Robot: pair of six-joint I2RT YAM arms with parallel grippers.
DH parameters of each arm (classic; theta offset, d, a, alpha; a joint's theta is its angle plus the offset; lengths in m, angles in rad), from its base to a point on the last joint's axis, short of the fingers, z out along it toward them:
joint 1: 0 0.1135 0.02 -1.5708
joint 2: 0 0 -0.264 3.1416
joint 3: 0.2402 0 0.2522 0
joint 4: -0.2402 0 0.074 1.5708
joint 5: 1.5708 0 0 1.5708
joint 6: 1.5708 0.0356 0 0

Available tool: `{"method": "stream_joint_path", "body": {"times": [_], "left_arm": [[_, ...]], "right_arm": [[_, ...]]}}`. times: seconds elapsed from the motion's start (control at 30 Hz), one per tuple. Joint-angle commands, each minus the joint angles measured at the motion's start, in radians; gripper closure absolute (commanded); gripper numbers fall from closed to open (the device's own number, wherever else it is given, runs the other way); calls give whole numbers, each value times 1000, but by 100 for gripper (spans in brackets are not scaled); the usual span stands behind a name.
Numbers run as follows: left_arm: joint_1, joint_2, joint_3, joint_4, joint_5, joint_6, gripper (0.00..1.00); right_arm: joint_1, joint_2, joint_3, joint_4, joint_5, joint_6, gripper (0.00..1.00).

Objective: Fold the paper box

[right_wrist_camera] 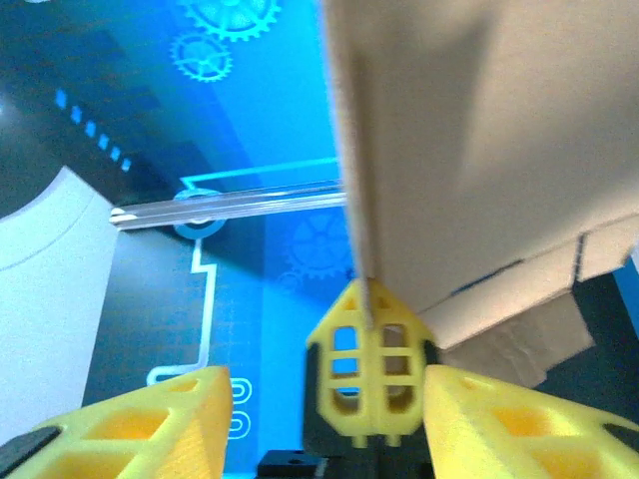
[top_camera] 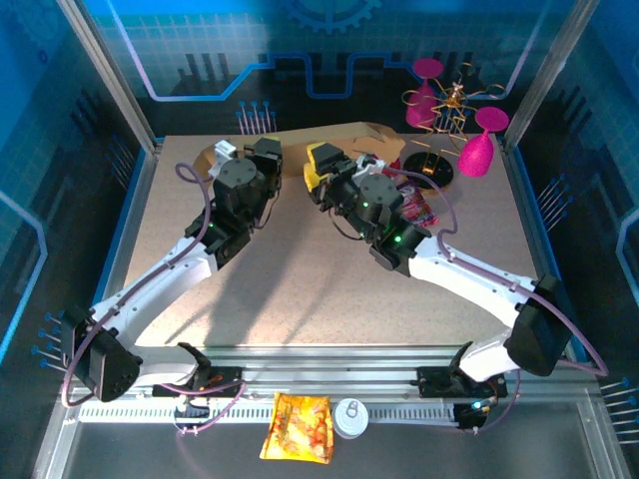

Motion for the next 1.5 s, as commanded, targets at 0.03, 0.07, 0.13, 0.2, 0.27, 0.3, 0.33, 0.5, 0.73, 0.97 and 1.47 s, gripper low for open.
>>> {"method": "stream_joint_path", "body": {"times": [0.03, 0.07, 0.13, 0.2, 0.27, 0.3, 0.33, 0.5, 0.73, 0.97, 1.47], "left_arm": [[3, -17, -15, 43, -17, -18, 100], [3, -17, -16, 44, -16, -19, 100], [2, -16, -13, 48, -14, -18, 100], [2, -14, -14, 51, -7, -19, 100], [4, -16, -17, 49, -1, -24, 100], [3, -17, -21, 49, 1, -27, 100], [3, -19, -25, 49, 2, -34, 100], [3, -24, -31, 49, 0, -41, 100], [1, -19, -23, 44, 5, -40, 100], [1, -17, -19, 36, 8, -38, 100], [4, -108, 114, -197, 29, 211, 37]], "right_arm": [[-10, 62, 39, 100, 62, -16, 44], [-14, 78, 56, 94, 59, -13, 45], [-22, 119, 85, 105, 54, -10, 47], [-25, 150, 115, 114, 50, -1, 49], [-27, 176, 152, 123, 49, -4, 52], [-29, 186, 165, 124, 47, -8, 54], [-30, 197, 180, 122, 43, -8, 56], [-35, 235, 207, 133, 46, -10, 64], [-60, 259, 233, 129, 29, -20, 76], [-80, 284, 250, 120, 12, -27, 77], [-129, 244, 340, -70, -76, -94, 100]]}}
